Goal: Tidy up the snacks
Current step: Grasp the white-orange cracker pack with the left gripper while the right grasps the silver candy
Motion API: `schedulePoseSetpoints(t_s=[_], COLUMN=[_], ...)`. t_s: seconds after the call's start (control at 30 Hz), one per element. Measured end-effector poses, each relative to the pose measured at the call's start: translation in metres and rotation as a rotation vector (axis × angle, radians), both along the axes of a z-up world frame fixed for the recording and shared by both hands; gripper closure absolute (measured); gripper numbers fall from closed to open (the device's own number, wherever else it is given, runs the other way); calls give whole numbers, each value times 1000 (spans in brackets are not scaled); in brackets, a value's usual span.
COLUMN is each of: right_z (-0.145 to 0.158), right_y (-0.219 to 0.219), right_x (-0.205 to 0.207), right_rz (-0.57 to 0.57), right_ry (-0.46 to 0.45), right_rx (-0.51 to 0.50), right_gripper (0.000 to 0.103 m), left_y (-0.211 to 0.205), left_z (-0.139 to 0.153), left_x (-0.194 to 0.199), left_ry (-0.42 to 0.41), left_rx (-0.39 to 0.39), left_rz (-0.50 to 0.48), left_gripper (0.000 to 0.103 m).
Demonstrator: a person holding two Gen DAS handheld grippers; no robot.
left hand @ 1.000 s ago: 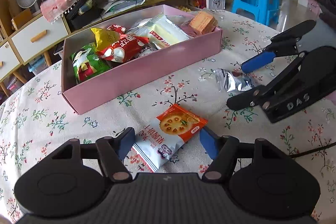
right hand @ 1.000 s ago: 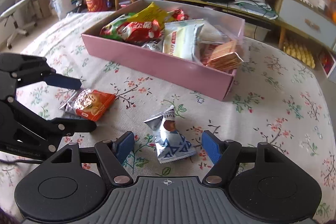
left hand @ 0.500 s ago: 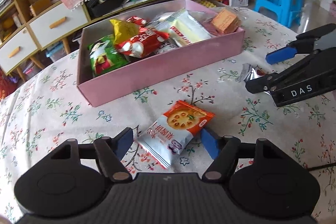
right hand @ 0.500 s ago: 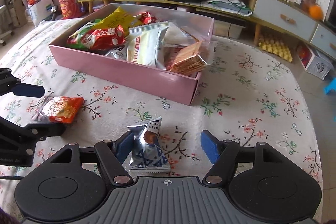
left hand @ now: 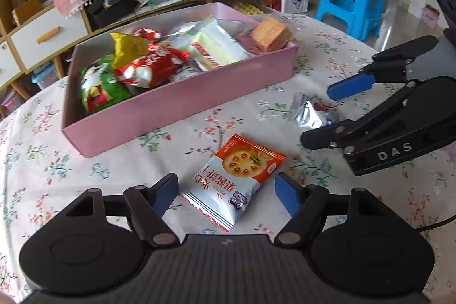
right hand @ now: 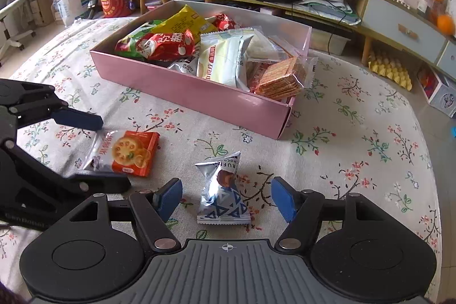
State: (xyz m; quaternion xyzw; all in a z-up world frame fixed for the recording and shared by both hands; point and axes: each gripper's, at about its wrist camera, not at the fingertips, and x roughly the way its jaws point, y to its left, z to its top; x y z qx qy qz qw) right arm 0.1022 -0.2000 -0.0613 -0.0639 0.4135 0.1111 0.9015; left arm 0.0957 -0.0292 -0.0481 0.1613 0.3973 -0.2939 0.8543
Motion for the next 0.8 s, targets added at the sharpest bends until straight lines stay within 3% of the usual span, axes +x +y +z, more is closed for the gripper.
schedulePoseSetpoints(t_s=[0.2,0.37,0.57,0.73,0.8], right_z=[1,1,3,5,7], right_y=[-2,-4,2,6,7], right_x=[1,1,0,-1,-1], right_rz=[-16,-14,6,14,15], right_ry=[9,12,18,16,15], right_rx=[-7,-5,-4,-3,1], right_gripper=[43,56,74,76,77], left_y=[-6,-8,-12,-13,-14], left_z=[-1,-1,1,4,6], left_x=[-3,-3,-6,-8,-10], left_ry=[-1,5,1,-1,-12], left_rx=[-1,-9,3,8,12], left_rz=[-25,-25,-42,-48,-50], left_gripper=[25,26,43,67,71])
